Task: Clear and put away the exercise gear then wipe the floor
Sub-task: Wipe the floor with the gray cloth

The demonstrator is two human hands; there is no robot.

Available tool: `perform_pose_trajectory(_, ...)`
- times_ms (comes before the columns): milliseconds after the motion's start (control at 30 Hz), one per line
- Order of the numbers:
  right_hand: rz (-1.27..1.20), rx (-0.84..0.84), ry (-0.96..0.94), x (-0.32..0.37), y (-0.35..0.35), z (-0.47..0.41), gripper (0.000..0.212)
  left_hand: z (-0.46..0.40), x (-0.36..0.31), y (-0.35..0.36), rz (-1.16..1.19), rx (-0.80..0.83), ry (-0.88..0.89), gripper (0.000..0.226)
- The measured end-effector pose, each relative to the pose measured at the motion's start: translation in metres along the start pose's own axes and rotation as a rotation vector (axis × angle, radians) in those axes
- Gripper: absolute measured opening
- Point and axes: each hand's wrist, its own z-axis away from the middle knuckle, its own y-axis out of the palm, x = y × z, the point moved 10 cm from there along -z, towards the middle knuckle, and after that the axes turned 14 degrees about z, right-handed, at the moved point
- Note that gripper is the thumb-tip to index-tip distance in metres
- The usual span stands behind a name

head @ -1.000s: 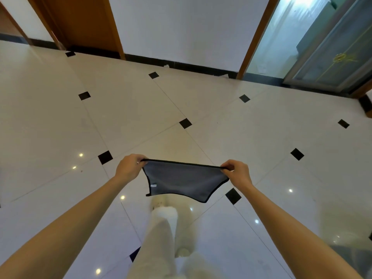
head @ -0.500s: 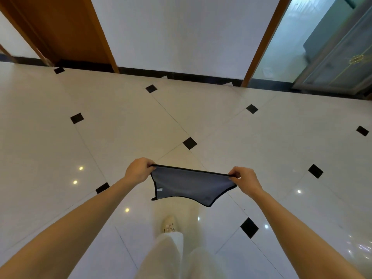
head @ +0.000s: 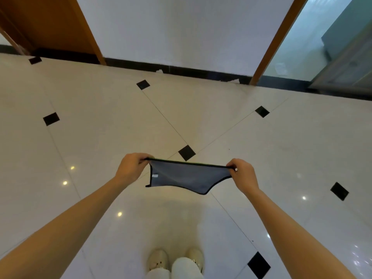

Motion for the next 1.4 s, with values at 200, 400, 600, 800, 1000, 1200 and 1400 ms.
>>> perform_pose_trajectory(200, 0.058, 0.011, -0.123, -0.035, 0.145, -0.037, 0.010, -0.048, 0.134, 0.072, 0.038, -0.034, -0.030, 0.021)
perform_pose_trajectory(400, 0.085, 0.102, -0.270, -0.069, 0.304, -0.032, 0.008, -0.036, 0.300, 0.163, 0.100, 0.132, -0.120, 0.021)
perform_pose_trajectory(600, 0.113, 0.302, -0.277, -0.111, 0.435, -0.026, 0.019, -0.022, 0.412, 0.239, -0.113, 0.417, -0.154, 0.017)
perform_pose_trajectory(800, 0.084, 0.288, -0.223, -0.131, 0.498, -0.073, 0.018, -0.073, 0.462, 0.270, -0.170, 0.384, -0.148, 0.013)
perform_pose_trajectory(1000, 0.011, 0.143, -0.159, -0.140, 0.512, -0.134, 0.016, -0.143, 0.468, 0.265, -0.175, 0.159, -0.113, 0.013)
perform_pose_trajectory(1200, -0.047, 0.044, -0.086, -0.132, 0.507, -0.181, 0.014, -0.192, 0.464, 0.261, -0.168, -0.018, -0.078, 0.019)
perform_pose_trajectory(1400, 0.160, -0.091, -0.078, -0.119, 0.515, -0.195, 0.032, -0.204, 0.496, 0.259, -0.110, -0.266, -0.112, 0.027)
